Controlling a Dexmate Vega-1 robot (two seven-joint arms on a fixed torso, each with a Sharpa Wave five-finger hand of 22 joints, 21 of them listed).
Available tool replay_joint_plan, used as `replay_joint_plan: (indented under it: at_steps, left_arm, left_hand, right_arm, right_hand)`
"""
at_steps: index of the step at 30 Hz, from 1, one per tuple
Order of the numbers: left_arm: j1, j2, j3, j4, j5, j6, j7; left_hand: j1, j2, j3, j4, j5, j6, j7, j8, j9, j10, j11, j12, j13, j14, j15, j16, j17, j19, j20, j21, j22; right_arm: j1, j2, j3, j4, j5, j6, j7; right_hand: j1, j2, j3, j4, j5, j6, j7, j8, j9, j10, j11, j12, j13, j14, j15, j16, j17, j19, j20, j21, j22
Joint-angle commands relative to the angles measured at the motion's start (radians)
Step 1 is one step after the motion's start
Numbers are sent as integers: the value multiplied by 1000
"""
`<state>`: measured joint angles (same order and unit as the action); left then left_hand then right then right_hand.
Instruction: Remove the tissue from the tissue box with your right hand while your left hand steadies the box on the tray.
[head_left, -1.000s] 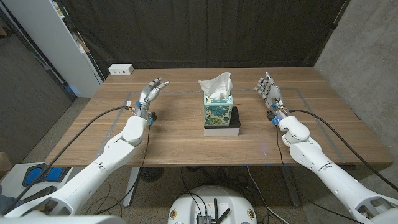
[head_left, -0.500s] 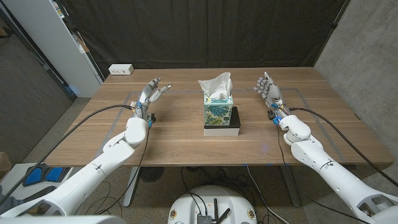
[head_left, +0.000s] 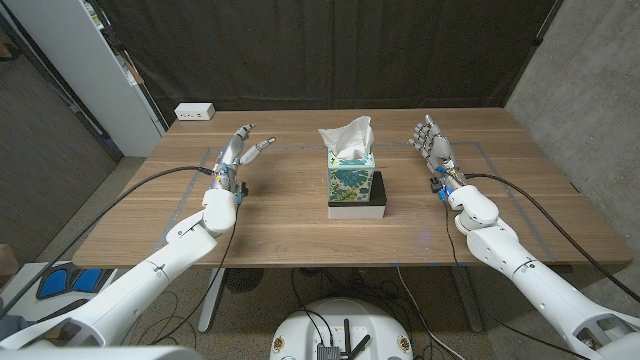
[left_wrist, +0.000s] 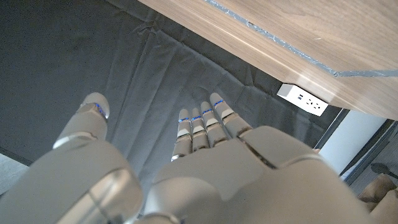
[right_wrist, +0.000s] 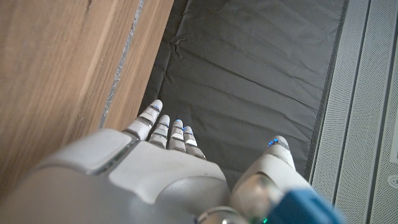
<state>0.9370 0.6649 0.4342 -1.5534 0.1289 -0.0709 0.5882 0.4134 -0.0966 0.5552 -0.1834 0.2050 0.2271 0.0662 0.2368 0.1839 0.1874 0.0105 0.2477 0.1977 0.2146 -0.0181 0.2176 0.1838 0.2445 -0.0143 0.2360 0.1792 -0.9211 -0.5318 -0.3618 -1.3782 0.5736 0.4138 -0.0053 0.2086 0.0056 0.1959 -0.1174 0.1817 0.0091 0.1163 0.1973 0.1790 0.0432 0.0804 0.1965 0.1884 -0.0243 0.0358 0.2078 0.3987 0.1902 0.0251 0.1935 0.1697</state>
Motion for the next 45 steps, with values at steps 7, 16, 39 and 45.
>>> replay_joint_plan:
  at_steps: [7,16,39,45]
  left_arm:
    - [-3,21,14,-3,14,0,-18]
    - [64,44,-15,-65,4,-15,-2]
    - [253,91,-95,-217,4,-27,27]
    - [323,109,-133,-265,-5,-56,31]
  left_hand:
    - [20,1,3,4,-4,9,0,-6,2,10,2,2,5,11,1,-2,2,7,-1,-7,4]
    - [25,1,3,5,-4,10,3,-8,2,11,7,1,5,9,6,-5,2,7,2,-9,4]
    - [32,-1,-1,10,-5,18,14,-13,2,19,13,-1,6,14,9,-7,2,2,2,-14,4]
    - [32,-2,-2,11,-6,20,16,-14,3,20,14,-1,6,14,8,-8,2,2,1,-15,4]
  right_arm:
    - [-13,0,3,-13,-3,3,-13]
    - [1,1,1,-3,-18,21,-8]
    - [27,16,-12,37,-22,24,4]
    - [22,8,-13,25,-26,14,0]
  right_hand:
    - [7,11,3,-7,2,4,11,2,6,11,5,6,3,7,5,9,-1,17,2,7,5]
    - [8,13,4,-9,1,12,11,4,6,20,4,9,3,16,2,12,-3,22,3,8,5]
    - [6,13,3,-11,1,20,9,4,6,28,0,8,3,23,3,14,-7,28,5,8,5]
    - [6,13,3,-12,1,20,8,3,6,29,2,8,3,24,2,14,-8,29,5,7,5]
